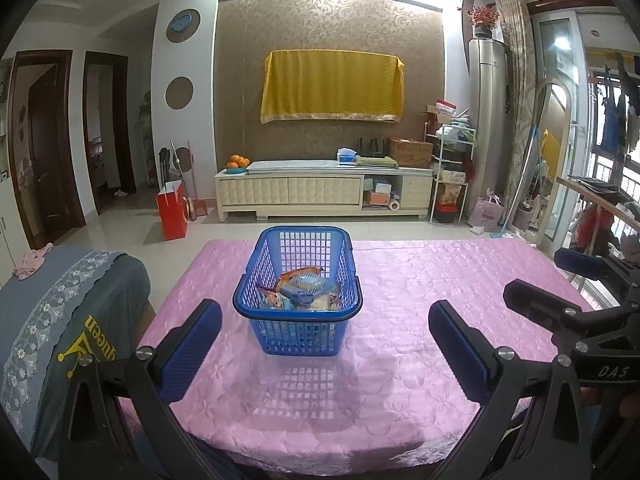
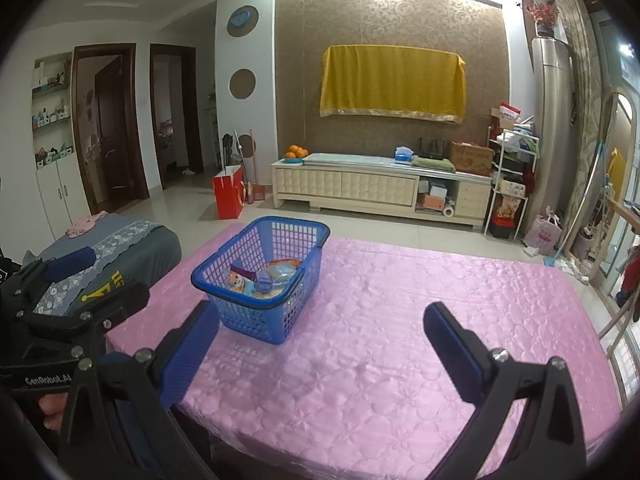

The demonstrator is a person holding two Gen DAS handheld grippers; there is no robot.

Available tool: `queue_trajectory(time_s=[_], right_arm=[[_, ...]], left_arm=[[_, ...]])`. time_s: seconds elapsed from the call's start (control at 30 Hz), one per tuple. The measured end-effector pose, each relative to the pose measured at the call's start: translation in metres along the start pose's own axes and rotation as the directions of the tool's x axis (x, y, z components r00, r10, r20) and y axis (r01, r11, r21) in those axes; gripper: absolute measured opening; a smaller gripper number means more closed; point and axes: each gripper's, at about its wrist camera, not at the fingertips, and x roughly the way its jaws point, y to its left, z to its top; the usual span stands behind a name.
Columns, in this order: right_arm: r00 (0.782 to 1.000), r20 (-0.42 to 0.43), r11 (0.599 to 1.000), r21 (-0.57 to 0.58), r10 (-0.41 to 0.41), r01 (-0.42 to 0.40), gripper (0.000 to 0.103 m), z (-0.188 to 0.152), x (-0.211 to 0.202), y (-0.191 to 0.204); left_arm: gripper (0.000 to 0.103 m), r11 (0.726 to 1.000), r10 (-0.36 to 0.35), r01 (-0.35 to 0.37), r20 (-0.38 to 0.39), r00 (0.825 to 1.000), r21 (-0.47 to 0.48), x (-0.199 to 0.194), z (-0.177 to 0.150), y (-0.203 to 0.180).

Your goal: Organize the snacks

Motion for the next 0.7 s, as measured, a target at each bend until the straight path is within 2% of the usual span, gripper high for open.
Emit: queue_trajectory(time_s=[0.37,0.6,0.7], right_arm=[[1.000,0.007,1.000,-0.012,0.008,-0.008,0.103,0.0006,-0.0037,0.0011],[1.000,0.013,1.000,-0.016,0.003,-0.003,0.103,0.0015,-0.0058,0.0017],[1.000,0.014,1.000,-0.018,0.004,-0.004,0.103,0.0017,-0.0066,0.0017]], left_arm=[[0.102,1.000,-0.018,0.018,0.007,1.000,-0.012,-0.0030,-0.0011,0.0016],[0.102,1.000,0.009,-0.009,0.013,1.000,-0.006,-0.0060,-0.0016,-0.0002],[0.102,1.000,-0.008,0.008,0.015,1.000,-0.009,-0.0063,-0.0010,-0.0017]])
